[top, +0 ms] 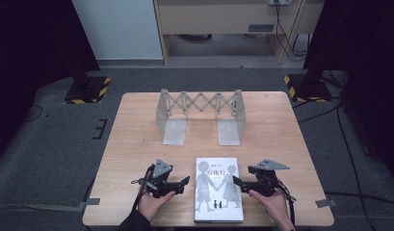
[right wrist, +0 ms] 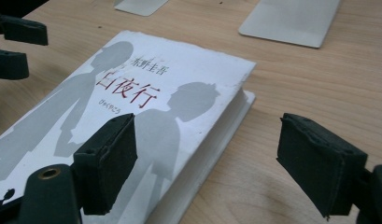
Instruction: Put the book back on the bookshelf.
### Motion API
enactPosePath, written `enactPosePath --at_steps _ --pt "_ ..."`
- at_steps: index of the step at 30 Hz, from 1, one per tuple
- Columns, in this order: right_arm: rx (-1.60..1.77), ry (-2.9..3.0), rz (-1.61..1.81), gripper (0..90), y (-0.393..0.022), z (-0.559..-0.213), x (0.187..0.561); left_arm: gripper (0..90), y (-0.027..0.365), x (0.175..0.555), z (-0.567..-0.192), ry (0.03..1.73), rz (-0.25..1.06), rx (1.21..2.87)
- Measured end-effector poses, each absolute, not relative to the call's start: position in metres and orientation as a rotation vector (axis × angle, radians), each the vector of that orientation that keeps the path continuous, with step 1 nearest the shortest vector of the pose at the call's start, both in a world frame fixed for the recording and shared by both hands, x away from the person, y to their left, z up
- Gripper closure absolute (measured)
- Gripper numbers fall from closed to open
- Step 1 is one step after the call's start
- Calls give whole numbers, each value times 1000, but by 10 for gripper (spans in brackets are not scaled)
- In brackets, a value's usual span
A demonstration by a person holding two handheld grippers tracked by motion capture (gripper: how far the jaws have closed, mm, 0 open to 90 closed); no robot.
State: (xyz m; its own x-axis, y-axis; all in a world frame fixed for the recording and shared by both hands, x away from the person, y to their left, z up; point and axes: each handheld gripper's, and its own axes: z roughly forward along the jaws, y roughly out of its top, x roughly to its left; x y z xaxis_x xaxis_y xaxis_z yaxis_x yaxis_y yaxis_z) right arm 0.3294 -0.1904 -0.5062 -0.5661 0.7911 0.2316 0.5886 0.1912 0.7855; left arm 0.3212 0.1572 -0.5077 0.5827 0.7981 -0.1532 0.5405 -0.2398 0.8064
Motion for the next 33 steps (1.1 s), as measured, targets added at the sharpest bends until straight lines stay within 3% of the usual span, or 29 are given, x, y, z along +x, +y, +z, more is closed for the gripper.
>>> enactPosePath --at_steps 15,26,33 --pt "1327 2308 1346 211 -174 -514 327 186 134 321 -515 1020 284 1960" --pt "1304 2338 1379 181 -167 -519 330 89 128 322 -522 989 280 1939" --pt "1295 2321 1410 181 -168 -516 329 75 129 322 -523 988 279 1928"
